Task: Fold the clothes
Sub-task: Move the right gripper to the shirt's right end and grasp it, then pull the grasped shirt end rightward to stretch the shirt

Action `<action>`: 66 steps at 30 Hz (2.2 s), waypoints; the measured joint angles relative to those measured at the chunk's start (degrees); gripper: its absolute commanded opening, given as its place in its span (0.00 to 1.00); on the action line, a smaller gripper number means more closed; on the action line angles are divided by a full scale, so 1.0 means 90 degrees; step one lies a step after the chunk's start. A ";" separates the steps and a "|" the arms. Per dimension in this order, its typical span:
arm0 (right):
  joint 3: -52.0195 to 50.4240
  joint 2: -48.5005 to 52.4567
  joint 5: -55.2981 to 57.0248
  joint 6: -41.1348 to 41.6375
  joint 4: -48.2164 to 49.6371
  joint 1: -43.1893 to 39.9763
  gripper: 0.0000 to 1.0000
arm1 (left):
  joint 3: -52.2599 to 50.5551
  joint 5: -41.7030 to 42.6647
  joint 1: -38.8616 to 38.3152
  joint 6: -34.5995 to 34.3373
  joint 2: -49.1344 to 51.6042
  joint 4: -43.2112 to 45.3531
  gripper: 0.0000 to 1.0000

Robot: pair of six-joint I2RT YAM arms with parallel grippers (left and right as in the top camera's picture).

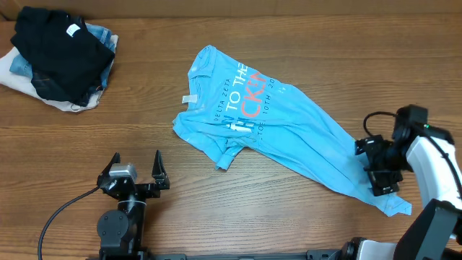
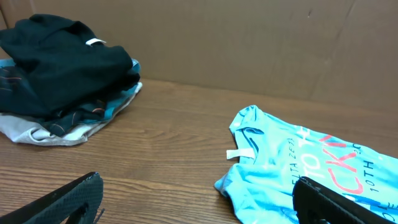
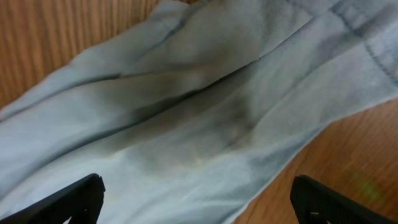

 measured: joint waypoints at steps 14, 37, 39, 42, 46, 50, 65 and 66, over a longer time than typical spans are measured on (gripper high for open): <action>-0.1139 -0.0039 0.0044 0.0083 0.1802 0.0000 0.79 | 0.0000 0.0000 0.0000 0.0000 0.0000 0.0000 1.00; -0.0092 -0.0036 0.0486 -0.0090 0.2059 0.0000 0.16 | 0.0000 0.0000 0.0000 0.0000 0.0000 0.0000 1.00; 0.0134 -0.0036 0.0580 -0.0221 0.2557 0.0000 0.16 | 0.0000 0.0000 0.0000 0.0000 0.0000 0.0000 1.00; 0.0330 -0.0036 0.0651 -0.0534 0.3585 0.0000 0.26 | 0.0000 0.0000 0.0000 0.0000 0.0000 0.0000 1.00; 0.0425 -0.0017 0.0746 -0.0962 0.4789 0.0000 0.77 | 0.0000 -0.0002 0.0000 0.0000 0.0000 0.0000 1.00; 0.0559 0.0216 0.0814 -0.1258 0.5005 0.0000 1.00 | 0.0000 0.0000 0.0000 0.0000 0.0000 0.0000 1.00; 0.2200 0.0469 0.0855 -0.1447 0.1224 -0.0092 1.00 | 0.0000 0.0000 0.0000 0.0000 0.0000 0.0000 1.00; 0.2351 0.0469 0.0750 -0.1452 0.0959 -0.0095 1.00 | 0.0000 0.0000 0.0000 0.0000 0.0000 0.0000 1.00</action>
